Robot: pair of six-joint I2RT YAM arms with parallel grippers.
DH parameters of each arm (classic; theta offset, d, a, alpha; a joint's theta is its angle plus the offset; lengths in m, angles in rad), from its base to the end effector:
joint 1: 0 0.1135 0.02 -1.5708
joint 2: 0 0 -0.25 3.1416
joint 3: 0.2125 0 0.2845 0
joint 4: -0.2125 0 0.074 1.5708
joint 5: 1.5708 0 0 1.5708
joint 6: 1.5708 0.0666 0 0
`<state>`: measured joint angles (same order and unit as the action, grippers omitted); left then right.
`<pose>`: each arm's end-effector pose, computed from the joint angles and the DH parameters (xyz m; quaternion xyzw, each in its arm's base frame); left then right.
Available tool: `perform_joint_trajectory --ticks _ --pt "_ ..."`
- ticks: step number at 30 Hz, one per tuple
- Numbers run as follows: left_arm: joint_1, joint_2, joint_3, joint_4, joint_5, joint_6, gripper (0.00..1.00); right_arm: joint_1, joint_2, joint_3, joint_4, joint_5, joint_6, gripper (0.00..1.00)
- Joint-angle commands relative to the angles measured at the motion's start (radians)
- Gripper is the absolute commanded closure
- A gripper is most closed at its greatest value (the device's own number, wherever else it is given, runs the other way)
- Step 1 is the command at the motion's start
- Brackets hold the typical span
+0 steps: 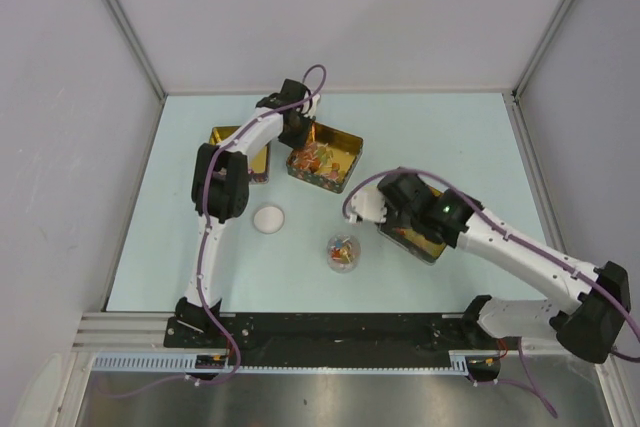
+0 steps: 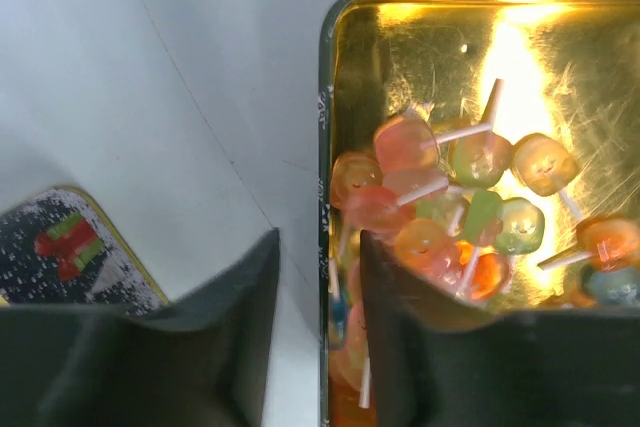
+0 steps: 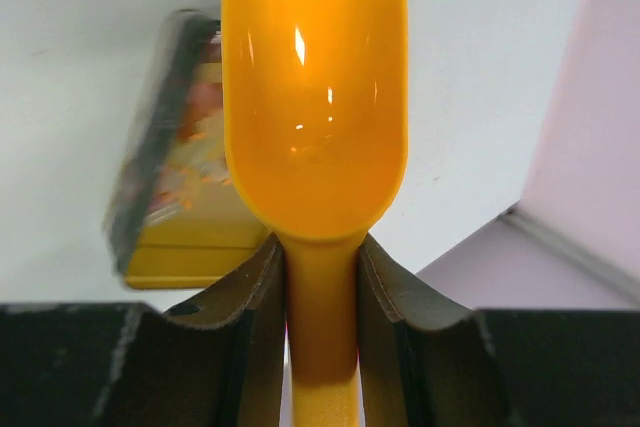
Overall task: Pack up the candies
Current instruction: Place the spatula at the center of the board.
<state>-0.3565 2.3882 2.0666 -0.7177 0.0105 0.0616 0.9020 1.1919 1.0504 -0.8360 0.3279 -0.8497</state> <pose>0.5212 -0.1948 0.1324 0.2016 0.9436 -0.0436 0.2590 0.1954 0.2126 0.2523 -0.6941 0.6408 -0.1485 0.2924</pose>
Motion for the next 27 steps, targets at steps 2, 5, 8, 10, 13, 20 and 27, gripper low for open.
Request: perform_joint_trajectory --ticks 2,5,8,10,13,20,27 --pt "0.011 -0.067 0.087 -0.019 0.002 0.001 0.52 -0.315 0.052 0.049 0.288 -0.055 0.02 1.0" --pt "0.016 -0.069 0.098 -0.02 0.008 -0.002 0.34 -0.414 0.151 0.08 0.356 -0.049 0.067 1.0" --pt "0.025 -0.086 0.105 -0.02 0.04 -0.005 0.22 -0.5 0.216 0.118 0.405 -0.047 0.139 1.0" --pt "0.03 -0.107 0.105 -0.016 0.069 -0.005 0.18 -0.543 0.27 0.138 0.426 -0.047 0.196 1.0" --pt "0.03 -0.142 0.11 -0.016 0.103 0.01 0.09 -0.578 0.353 0.184 0.474 -0.024 0.265 1.0" --pt "0.031 -0.317 -0.025 0.018 0.166 0.101 0.0 -0.699 0.577 0.332 0.468 -0.061 0.347 1.0" --pt "0.044 -0.55 -0.382 0.083 0.229 0.277 0.0 -0.799 0.724 0.431 0.442 -0.153 0.367 1.0"
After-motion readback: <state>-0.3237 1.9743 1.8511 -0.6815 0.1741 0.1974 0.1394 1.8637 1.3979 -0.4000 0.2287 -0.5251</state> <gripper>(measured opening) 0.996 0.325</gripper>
